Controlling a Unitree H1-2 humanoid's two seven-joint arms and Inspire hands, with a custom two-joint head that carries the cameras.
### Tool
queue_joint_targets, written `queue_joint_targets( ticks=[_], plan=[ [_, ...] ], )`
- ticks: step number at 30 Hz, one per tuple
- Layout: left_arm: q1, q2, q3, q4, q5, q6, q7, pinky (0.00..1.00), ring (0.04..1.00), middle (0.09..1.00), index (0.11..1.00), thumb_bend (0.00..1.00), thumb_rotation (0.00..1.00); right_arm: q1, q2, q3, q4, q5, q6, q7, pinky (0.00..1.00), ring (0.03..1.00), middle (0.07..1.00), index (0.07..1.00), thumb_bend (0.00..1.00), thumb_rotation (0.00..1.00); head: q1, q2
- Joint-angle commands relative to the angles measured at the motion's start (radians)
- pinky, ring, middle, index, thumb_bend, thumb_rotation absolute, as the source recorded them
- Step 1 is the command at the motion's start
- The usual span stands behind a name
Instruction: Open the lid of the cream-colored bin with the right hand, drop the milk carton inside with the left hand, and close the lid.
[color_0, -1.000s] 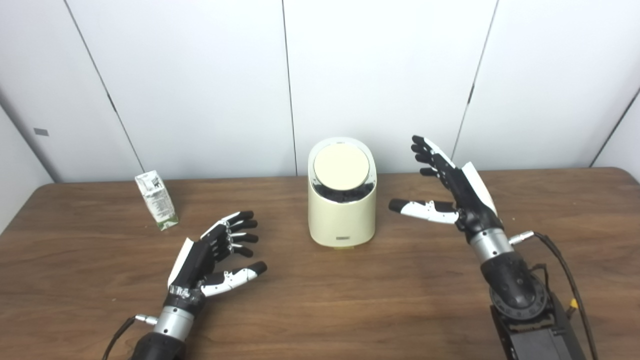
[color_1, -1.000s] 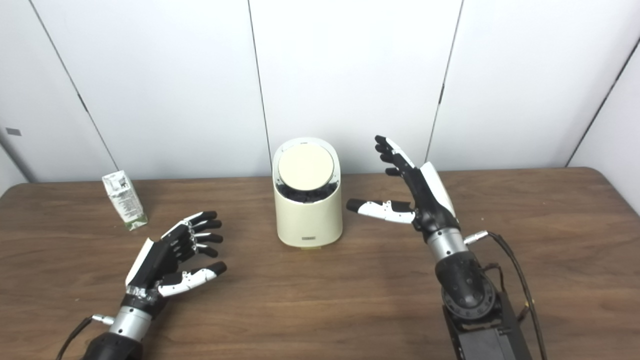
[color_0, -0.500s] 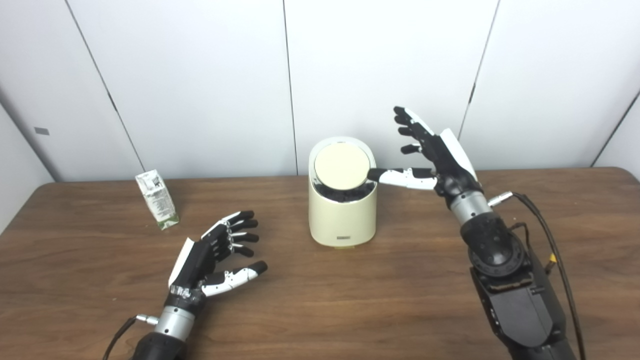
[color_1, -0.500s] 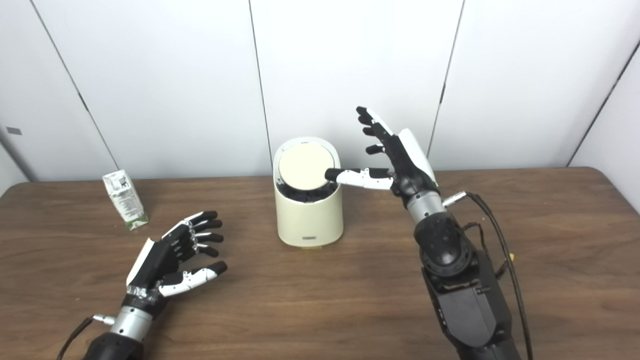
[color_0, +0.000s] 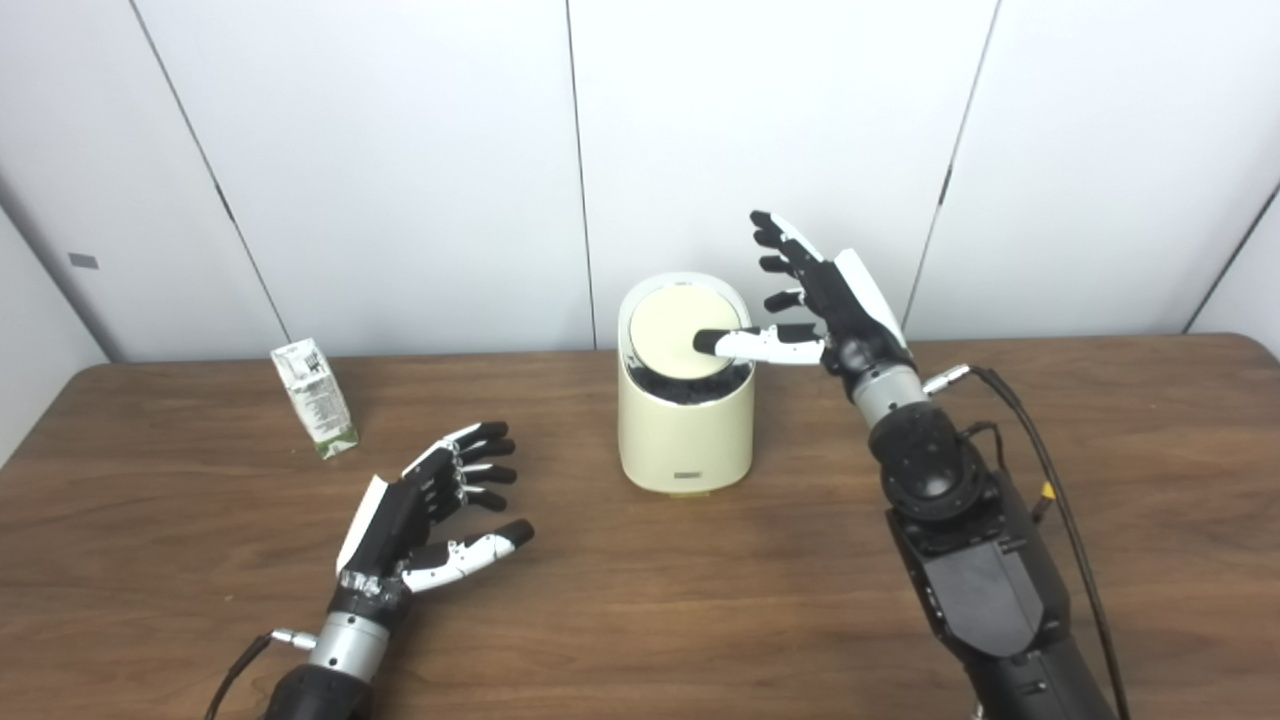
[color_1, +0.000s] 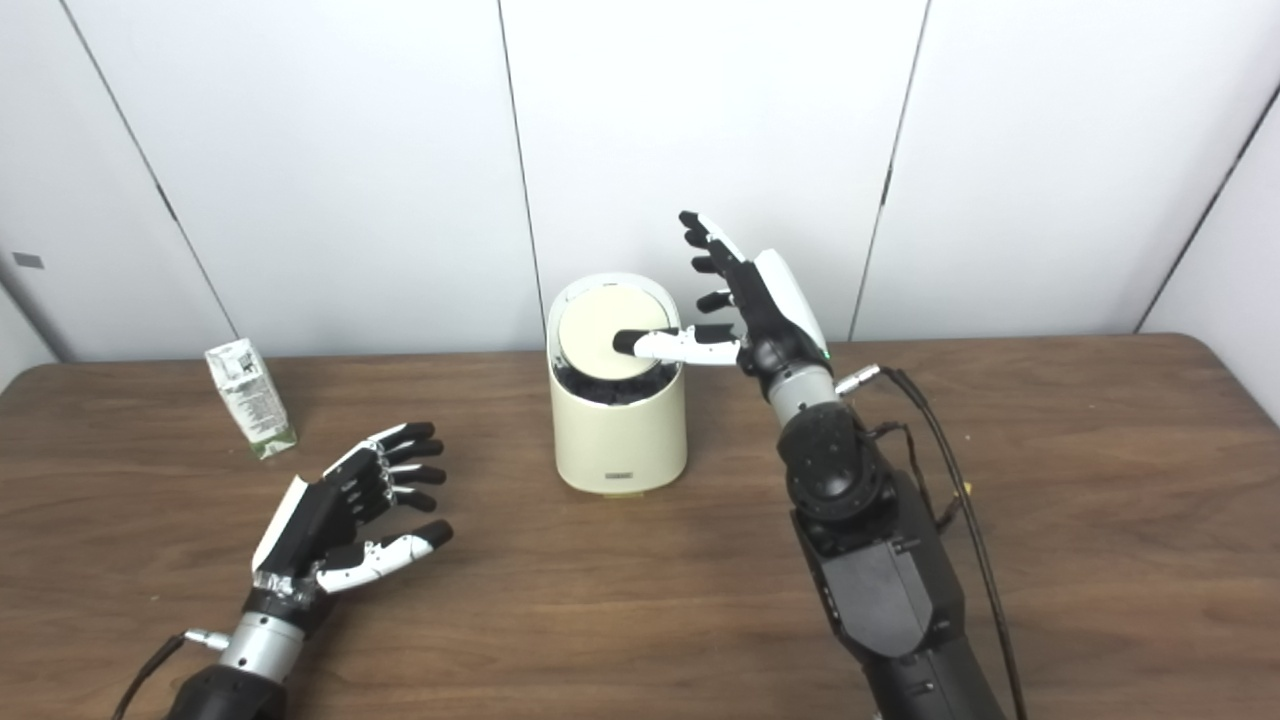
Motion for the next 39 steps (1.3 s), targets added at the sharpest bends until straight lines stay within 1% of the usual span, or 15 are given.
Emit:
queue_joint_targets(
  ticks=[1,8,12,18,22,26,31,35,39],
  plan=[
    [-0.027,0.005,0.007,-0.012,-0.016,-0.042,0.006,0.61,0.707,0.794,0.843,0.71,0.11,-0.066,0.002,-0.001,-0.003,-0.001,-0.043,-0.023,0.7,0.874,0.92,0.927,0.84,0.36,0.002,0.001],
    [-0.023,0.003,0.006,-0.021,-0.002,-0.037,0.013,0.6,0.705,0.792,0.844,0.72,0.12,-0.09,-0.004,0.015,0.04,-0.017,-0.043,-0.029,0.71,0.89,0.941,0.932,0.82,0.35,0.01,0.002],
    [-0.022,0.001,0.007,-0.022,0.002,-0.038,0.017,0.6,0.703,0.792,0.844,0.72,0.11,-0.102,-0.008,0.021,0.059,-0.023,-0.048,-0.033,0.71,0.892,0.942,0.929,0.82,0.35,0.011,0.002],
    [-0.02,-0.003,0.007,-0.028,-0.003,-0.037,0.017,0.6,0.707,0.795,0.843,0.72,0.12,-0.11,-0.022,0.037,0.062,-0.044,-0.047,-0.033,0.72,0.887,0.939,0.924,0.82,0.34,0.011,0.008],
    [-0.018,-0.002,0.006,-0.027,-0.005,-0.041,0.015,0.6,0.708,0.796,0.845,0.71,0.11,-0.113,-0.029,0.047,0.07,-0.063,-0.058,-0.04,0.71,0.876,0.926,0.919,0.84,0.32,0.013,0.011],
    [-0.015,-0.004,0.007,-0.031,-0.011,-0.033,0.014,0.59,0.71,0.798,0.845,0.71,0.1,-0.116,-0.046,0.078,0.072,-0.115,-0.062,-0.048,0.7,0.855,0.91,0.919,0.88,0.31,0.014,0.012],
    [-0.01,-0.004,0.006,-0.038,0.005,-0.034,0.022,0.59,0.707,0.796,0.847,0.71,0.12,-0.117,-0.068,0.12,0.063,-0.187,-0.061,-0.053,0.66,0.835,0.904,0.917,0.94,0.29,0.013,0.017],
    [-0.01,-0.004,0.005,-0.037,-0.007,-0.035,0.02,0.59,0.703,0.795,0.847,0.71,0.11,-0.111,-0.087,0.15,0.045,-0.235,-0.056,-0.045,0.67,0.856,0.919,0.923,0.95,0.26,0.013,0.017],
    [-0.006,-0.003,0.003,-0.044,-0.006,-0.031,0.022,0.59,0.708,0.797,0.847,0.71,0.11,-0.103,-0.105,0.184,0.032,-0.311,-0.058,-0.059,0.69,0.861,0.924,0.919,0.96,0.24,0.014,0.022]
  ],
)
